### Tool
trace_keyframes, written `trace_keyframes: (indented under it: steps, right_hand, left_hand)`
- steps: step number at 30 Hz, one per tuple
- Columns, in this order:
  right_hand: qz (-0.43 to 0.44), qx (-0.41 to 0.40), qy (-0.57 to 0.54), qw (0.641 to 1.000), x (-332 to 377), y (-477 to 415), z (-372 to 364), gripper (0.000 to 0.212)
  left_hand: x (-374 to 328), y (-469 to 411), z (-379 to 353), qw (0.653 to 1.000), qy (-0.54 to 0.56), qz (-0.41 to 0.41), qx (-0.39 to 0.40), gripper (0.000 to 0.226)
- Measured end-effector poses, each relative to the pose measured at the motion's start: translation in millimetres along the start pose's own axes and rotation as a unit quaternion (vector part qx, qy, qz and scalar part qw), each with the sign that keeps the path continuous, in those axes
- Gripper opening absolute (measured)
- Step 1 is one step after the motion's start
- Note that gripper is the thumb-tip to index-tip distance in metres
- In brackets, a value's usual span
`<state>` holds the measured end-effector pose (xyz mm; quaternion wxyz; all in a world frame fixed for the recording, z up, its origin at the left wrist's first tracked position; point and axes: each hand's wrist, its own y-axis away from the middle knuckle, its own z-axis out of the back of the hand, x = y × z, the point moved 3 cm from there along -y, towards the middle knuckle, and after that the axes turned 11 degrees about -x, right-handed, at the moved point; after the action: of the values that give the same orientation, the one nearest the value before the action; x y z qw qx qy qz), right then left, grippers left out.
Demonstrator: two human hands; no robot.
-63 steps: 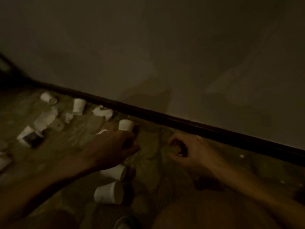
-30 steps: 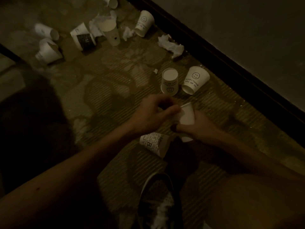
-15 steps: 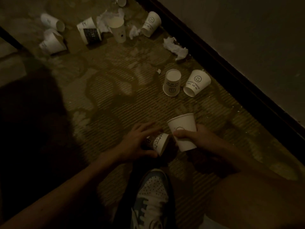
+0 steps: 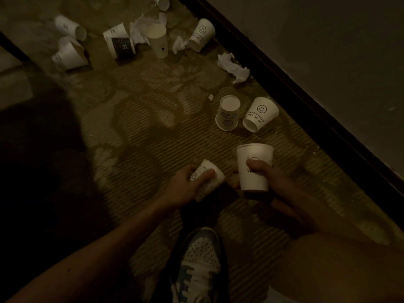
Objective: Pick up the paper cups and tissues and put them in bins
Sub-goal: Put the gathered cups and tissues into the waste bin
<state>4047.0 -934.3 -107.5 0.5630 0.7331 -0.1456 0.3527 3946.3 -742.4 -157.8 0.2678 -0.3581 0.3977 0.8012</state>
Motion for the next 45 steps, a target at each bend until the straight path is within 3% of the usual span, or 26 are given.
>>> trace_keyframes:
  steps: [3, 6, 10, 12, 14, 16, 18, 20, 22, 25, 28, 30, 34, 40, 45]
  right_hand:
    - [0.014, 0.029, -0.029, 0.999, 8.5, -0.3, -1.5, 0.066]
    - [0.009, 0.044, -0.040, 0.998, 11.6, -0.3, -2.2, 0.064]
    - [-0.012, 0.033, -0.059, 0.998, 8.2, -4.4, -0.6, 0.064]
    - [0.003, 0.015, -0.050, 0.999, 10.6, -7.1, 0.8, 0.066]
    - [0.027, -0.002, -0.038, 0.999, 15.4, -9.9, 3.7, 0.066]
    - [0.040, -0.027, -0.035, 0.998, 20.3, -13.1, 6.8, 0.069]
    - [0.045, -0.075, -0.044, 0.995, 24.4, -18.0, 11.9, 0.089]
    - [0.049, -0.116, -0.053, 0.991, 29.5, -21.3, 17.8, 0.103]
    - [0.059, -0.136, -0.058, 0.987, 35.2, -22.3, 22.0, 0.098]
    - [0.068, -0.153, -0.062, 0.984, 38.7, -22.9, 25.8, 0.087]
    - [0.069, -0.153, -0.060, 0.984, 36.5, -25.0, 28.6, 0.069]
    - [0.071, -0.152, -0.058, 0.984, 34.1, -25.5, 31.0, 0.058]
    - [0.061, -0.150, -0.060, 0.985, 26.8, -28.8, 36.9, 0.067]
    - [0.053, -0.141, -0.081, 0.985, 19.3, -35.5, 42.5, 0.064]
    - [0.041, -0.142, -0.086, 0.985, 13.1, -39.9, 39.7, 0.064]
  left_hand:
    - [-1.2, 0.5, -7.9, 0.982, 0.140, 0.130, 0.010, 0.073]
    - [-14.3, 0.8, -19.7, 0.962, 0.212, 0.167, 0.048, 0.070]
    - [-43.5, 5.4, -35.0, 0.928, 0.255, 0.175, 0.210, 0.052]
    - [-52.1, 8.7, -39.2, 0.914, 0.246, 0.189, 0.263, 0.055]
    - [-56.3, 6.9, -38.6, 0.924, 0.183, 0.186, 0.278, 0.067]
    - [-63.7, -3.3, -32.3, 0.958, 0.068, 0.137, 0.244, 0.083]
    - [-77.6, -24.9, -21.5, 0.993, -0.042, 0.045, 0.102, 0.085]
    - [-97.0, -48.2, -10.2, 0.995, -0.041, -0.065, -0.070, 0.070]
    - [-118.3, -66.5, -3.9, 0.977, 0.016, -0.150, -0.151, 0.051]
    - [-139.9, -90.8, -11.1, 0.952, -0.062, -0.255, -0.155, 0.034]
    - [-144.9, -111.9, -25.8, 0.923, -0.205, -0.308, -0.105, 0.064]
    - [-139.7, -122.7, -34.0, 0.925, -0.203, -0.316, -0.063, 0.074]
    - [-121.4, -140.9, -37.9, 0.940, -0.196, -0.277, -0.016, 0.076]
    - [-106.0, -141.2, -17.7, 0.966, -0.079, -0.227, -0.093, 0.079]
    - [-61.2, -120.0, -4.5, 0.991, 0.018, -0.061, -0.120, 0.077]
